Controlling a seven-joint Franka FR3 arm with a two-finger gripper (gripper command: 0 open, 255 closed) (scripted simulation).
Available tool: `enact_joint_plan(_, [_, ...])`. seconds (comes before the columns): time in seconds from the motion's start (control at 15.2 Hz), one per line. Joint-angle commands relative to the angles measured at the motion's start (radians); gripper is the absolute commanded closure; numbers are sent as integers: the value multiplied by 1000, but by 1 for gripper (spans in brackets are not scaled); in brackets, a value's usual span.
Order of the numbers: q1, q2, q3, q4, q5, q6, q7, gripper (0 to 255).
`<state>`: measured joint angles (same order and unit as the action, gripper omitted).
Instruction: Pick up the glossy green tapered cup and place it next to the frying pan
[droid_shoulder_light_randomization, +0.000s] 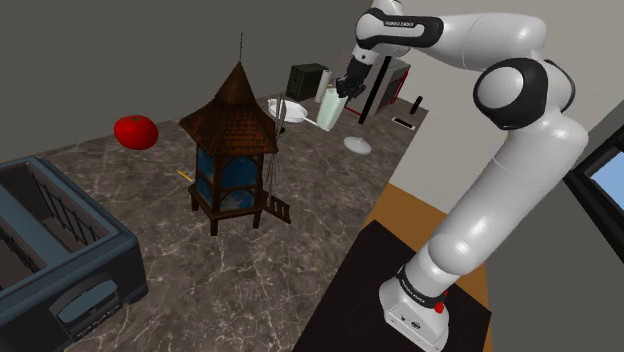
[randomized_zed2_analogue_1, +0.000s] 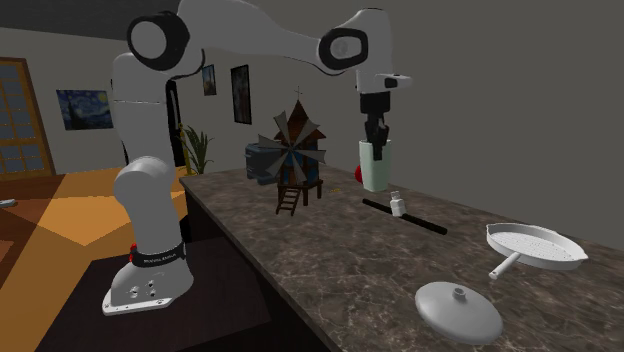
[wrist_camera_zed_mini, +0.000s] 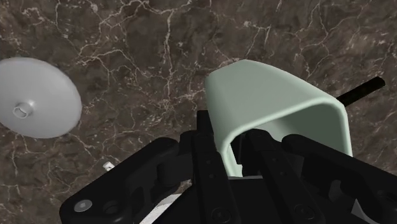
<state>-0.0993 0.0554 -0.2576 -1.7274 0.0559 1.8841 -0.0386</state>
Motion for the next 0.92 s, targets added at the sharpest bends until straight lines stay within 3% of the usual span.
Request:
enact_joint_plan(0.0, [-11, 87, -7, 78, 26, 6, -22, 255])
enact_joint_plan(0.46, [-70, 400, -2, 424, 106, -39, -64, 255])
enact_joint_plan(0.73, [-127, 629, 14, 740, 145, -126, -66, 255])
enact_joint_plan(0.86, [-123, 623, 15, 702, 144, -95, -68, 255])
